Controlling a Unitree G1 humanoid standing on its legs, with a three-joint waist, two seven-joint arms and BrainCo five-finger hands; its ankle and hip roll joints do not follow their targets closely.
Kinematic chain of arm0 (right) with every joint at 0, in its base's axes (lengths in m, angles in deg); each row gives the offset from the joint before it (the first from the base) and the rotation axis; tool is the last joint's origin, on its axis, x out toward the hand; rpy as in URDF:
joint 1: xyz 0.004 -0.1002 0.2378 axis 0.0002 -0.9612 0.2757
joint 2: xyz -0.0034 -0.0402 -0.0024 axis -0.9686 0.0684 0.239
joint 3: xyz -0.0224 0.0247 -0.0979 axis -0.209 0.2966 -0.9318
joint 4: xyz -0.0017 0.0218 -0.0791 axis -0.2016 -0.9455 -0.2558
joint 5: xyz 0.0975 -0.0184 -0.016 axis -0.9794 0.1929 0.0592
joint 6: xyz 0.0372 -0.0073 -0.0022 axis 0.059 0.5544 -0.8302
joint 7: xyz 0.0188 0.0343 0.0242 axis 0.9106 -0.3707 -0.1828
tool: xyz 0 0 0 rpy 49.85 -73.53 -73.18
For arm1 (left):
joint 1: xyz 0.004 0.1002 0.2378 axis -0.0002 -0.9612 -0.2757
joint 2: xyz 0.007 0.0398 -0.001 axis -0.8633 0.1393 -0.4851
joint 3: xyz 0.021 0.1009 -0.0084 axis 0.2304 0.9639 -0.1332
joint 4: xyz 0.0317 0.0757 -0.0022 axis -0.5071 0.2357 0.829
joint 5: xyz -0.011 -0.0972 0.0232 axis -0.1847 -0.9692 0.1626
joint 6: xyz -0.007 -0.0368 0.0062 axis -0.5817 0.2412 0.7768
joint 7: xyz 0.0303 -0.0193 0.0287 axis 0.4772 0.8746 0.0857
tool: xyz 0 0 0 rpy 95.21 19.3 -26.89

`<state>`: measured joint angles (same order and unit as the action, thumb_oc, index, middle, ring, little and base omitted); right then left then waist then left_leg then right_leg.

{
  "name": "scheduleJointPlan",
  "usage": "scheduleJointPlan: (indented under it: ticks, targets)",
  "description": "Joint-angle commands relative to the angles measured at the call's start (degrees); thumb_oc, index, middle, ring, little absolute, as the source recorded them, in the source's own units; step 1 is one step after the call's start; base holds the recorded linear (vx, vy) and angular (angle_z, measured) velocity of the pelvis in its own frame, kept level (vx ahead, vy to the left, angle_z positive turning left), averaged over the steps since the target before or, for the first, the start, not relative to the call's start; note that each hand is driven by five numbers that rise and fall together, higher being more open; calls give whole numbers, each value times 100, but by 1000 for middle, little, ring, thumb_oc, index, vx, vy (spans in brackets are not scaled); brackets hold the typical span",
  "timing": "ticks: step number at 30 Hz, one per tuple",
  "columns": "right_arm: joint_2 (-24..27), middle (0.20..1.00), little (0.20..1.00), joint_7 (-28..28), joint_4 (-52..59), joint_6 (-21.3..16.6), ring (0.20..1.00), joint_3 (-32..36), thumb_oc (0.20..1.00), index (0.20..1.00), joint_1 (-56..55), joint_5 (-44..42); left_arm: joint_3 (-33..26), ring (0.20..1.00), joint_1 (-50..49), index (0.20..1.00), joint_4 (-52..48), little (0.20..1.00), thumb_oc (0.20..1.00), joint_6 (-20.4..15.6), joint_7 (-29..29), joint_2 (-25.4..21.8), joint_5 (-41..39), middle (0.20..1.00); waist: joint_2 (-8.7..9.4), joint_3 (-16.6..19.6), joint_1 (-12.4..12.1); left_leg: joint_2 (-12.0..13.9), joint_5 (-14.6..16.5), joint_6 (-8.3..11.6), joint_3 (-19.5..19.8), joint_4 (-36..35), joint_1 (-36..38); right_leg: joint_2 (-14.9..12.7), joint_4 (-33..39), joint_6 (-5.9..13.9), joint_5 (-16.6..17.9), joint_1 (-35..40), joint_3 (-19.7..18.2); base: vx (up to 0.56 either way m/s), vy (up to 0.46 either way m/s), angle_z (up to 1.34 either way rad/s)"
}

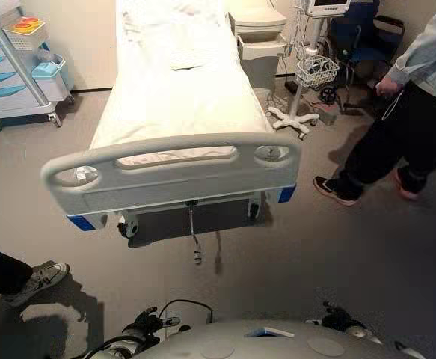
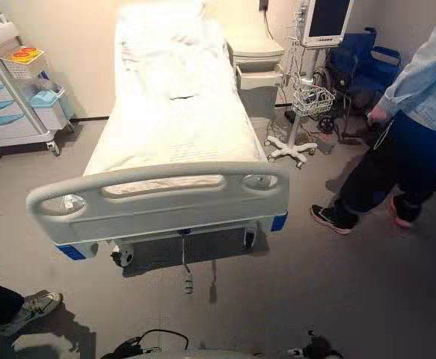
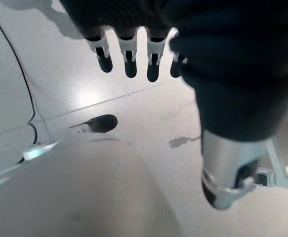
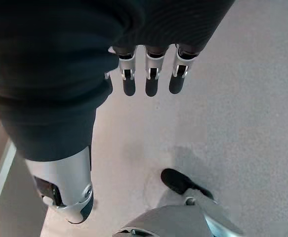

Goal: Raise the hospital bed

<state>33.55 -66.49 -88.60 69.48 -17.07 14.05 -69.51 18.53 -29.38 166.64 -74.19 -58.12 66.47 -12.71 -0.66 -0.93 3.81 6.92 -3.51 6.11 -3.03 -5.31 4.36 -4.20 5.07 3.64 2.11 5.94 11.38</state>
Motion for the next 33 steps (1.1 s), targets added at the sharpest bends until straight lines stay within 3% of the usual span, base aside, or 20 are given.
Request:
scheduleJointPlan:
  ticks: [1,15,21,28,33]
  targets:
    - [-34,1000,1000,17,-243,-66,1000,65,1000,1000,437,23,-37,1000,358,1000,181,1000,1000,-94,-22,-60,195,1000,273,-205,23,-290,353,-353,-147,31,44,-306,-593,443,-132,-233,-126,690,-45,-48]
    - [-39,1000,1000,28,-231,-75,1000,79,1000,1000,432,5,-72,1000,356,1000,174,1000,1000,-106,-33,-55,108,1000,267,-224,32,-297,349,-363,-134,31,37,-301,-634,442,-136,-270,-144,0,0,0]
    - [12,1000,1000,69,-139,-63,1000,66,1000,1000,533,-25,-83,1000,475,1000,135,1000,1000,-103,-98,-115,18,1000,262,-389,71,-302,269,-365,-120,31,-187,-292,-732,429,-124,-547,-164,-68,6,-1]
    - [125,1000,1000,199,174,-83,1000,-140,1000,1000,870,-22,4,1000,953,1000,-64,1000,1000,-176,-349,-250,-298,1000,281,-879,99,-304,24,-404,-120,85,-845,-263,-950,393,-36,-1301,-279,-113,12,0]
    - [213,1000,1000,346,498,-146,1000,-314,1000,1000,1180,-68,122,1000,1414,1000,-210,1000,1000,-261,-529,-353,-567,1000,363,-1370,129,-294,60,-404,-117,691,-1631,-271,-1218,336,31,-1955,-382,-152,2,-6]
